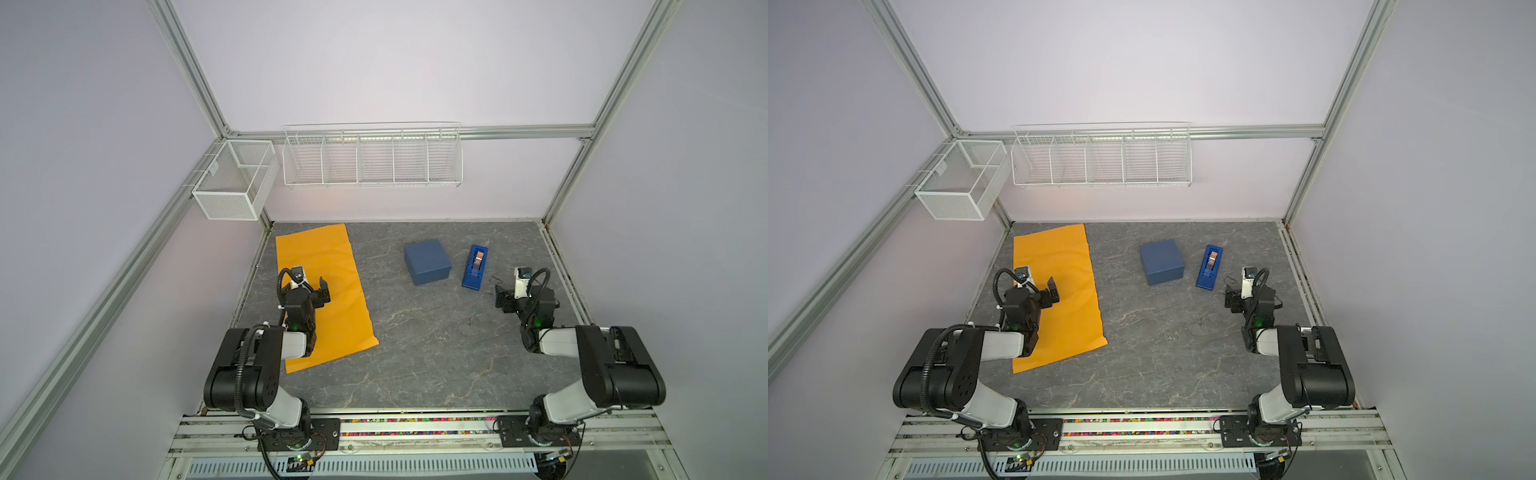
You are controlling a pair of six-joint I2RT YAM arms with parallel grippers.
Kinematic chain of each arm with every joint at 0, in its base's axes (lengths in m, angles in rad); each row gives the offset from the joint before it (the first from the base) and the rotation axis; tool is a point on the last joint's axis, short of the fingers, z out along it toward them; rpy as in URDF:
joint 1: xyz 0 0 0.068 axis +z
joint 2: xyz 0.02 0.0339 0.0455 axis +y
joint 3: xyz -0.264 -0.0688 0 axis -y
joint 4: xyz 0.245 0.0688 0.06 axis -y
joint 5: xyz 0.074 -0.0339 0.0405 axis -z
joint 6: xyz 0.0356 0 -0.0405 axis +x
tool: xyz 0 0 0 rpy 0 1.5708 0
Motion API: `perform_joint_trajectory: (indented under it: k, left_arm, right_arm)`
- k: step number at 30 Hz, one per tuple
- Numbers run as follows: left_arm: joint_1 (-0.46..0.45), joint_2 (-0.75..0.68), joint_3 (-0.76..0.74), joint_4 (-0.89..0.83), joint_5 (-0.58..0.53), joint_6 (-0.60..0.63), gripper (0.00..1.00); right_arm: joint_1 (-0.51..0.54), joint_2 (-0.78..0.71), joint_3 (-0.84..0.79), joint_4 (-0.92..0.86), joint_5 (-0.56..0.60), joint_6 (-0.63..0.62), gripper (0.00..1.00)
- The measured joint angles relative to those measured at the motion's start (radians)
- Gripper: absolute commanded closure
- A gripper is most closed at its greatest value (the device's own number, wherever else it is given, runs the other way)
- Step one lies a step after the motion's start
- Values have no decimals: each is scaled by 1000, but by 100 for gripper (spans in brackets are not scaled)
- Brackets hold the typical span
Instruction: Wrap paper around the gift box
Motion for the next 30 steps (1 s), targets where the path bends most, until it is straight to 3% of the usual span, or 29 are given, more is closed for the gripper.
perform_joint_trajectory:
  k: [13,18,24,29,30]
  left_arm:
    - [0,0,0,0,11,0,1]
    - [0,-29,2,-36,-4,0,1]
    - [-6,-172,98,-280,-15,-12,6]
    - [-35,-332,192,-521,23,-98,10]
    - [-43,-354,205,-562,31,-123,12]
  right_arm:
    - [0,-2,1,-6,3,0,12]
    - [0,-59,43,-119,13,0,12]
    - [9,-181,177,-355,6,18,8]
    - [46,-238,302,-578,-64,123,1]
    - [60,-240,318,-610,-85,147,7]
